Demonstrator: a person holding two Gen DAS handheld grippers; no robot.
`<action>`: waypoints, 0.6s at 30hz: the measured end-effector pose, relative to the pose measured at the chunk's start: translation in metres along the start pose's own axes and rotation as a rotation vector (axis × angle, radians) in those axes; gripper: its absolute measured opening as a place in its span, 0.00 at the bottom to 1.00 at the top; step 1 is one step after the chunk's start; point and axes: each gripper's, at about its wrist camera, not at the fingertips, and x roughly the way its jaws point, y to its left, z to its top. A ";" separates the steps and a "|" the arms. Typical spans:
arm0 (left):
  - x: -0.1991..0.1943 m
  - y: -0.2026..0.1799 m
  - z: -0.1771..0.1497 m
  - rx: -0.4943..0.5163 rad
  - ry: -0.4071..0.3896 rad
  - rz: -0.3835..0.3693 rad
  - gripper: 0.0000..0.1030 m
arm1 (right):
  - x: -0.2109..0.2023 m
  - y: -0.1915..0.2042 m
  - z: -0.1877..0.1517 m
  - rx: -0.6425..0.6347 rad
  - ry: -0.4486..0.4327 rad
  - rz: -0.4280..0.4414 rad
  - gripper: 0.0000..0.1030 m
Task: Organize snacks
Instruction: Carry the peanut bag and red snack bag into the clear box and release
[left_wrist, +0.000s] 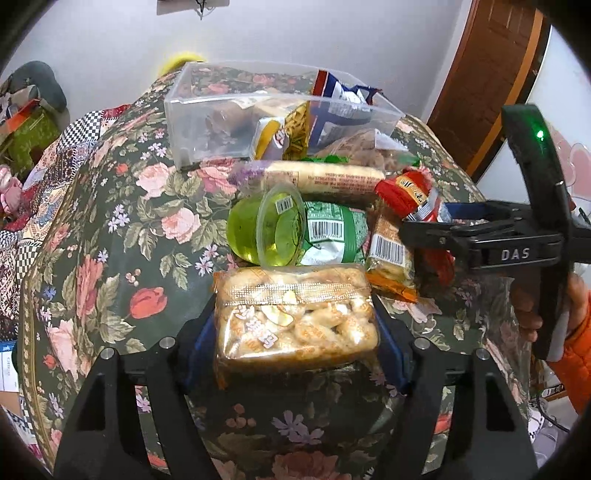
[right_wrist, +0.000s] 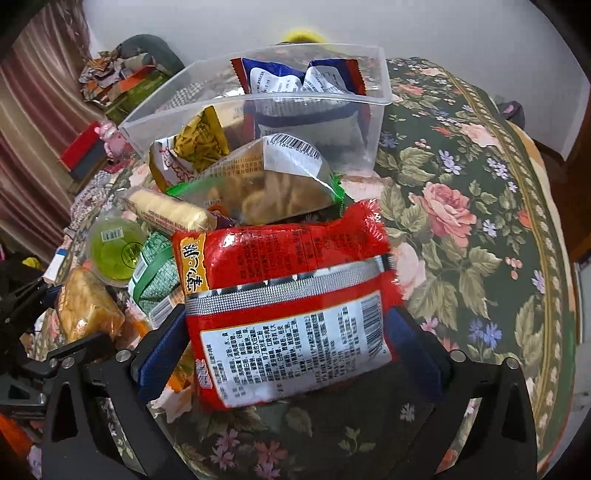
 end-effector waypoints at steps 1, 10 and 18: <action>-0.001 0.000 0.001 -0.001 -0.003 0.001 0.72 | -0.001 0.000 -0.001 -0.003 -0.005 0.007 0.89; -0.018 0.008 0.016 -0.030 -0.048 0.009 0.72 | -0.011 -0.002 -0.002 0.009 -0.029 -0.002 0.70; -0.032 0.016 0.036 -0.034 -0.099 0.031 0.72 | -0.033 -0.004 0.008 0.007 -0.080 -0.057 0.69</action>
